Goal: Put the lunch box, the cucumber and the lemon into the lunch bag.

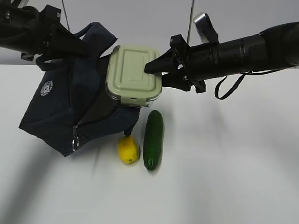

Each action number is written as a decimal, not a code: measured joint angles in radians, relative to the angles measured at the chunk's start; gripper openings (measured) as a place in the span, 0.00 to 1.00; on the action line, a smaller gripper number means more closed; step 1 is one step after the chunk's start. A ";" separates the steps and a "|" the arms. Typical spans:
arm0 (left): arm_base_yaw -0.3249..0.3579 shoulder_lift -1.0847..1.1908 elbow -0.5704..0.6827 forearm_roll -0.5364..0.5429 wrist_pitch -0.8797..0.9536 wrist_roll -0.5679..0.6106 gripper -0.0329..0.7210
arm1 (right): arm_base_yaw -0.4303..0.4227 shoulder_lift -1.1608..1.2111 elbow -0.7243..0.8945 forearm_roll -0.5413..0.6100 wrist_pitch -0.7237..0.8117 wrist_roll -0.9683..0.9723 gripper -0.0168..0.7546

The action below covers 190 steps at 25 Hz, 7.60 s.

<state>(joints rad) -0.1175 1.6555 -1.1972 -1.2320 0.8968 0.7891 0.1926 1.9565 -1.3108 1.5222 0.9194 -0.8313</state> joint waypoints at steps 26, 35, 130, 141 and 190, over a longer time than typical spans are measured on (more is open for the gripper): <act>-0.042 0.098 0.000 -0.199 0.048 0.090 0.04 | 0.091 0.041 0.000 0.062 -0.071 -0.037 0.49; -0.042 0.149 -0.002 -0.215 0.048 0.101 0.04 | 0.091 0.069 0.000 0.101 -0.115 -0.081 0.49; -0.042 0.159 -0.002 -0.268 0.040 0.138 0.04 | 0.178 0.227 -0.114 0.207 -0.026 -0.109 0.57; -0.025 0.159 -0.002 -0.268 0.049 0.110 0.04 | 0.089 0.227 -0.114 0.208 0.190 -0.109 0.57; 0.245 0.159 -0.006 0.054 0.229 -0.095 0.04 | -0.020 0.042 -0.220 -0.538 0.270 0.174 0.57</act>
<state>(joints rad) 0.1280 1.8143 -1.2031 -1.1779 1.1256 0.6941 0.1725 1.9986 -1.5309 0.9845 1.1897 -0.6577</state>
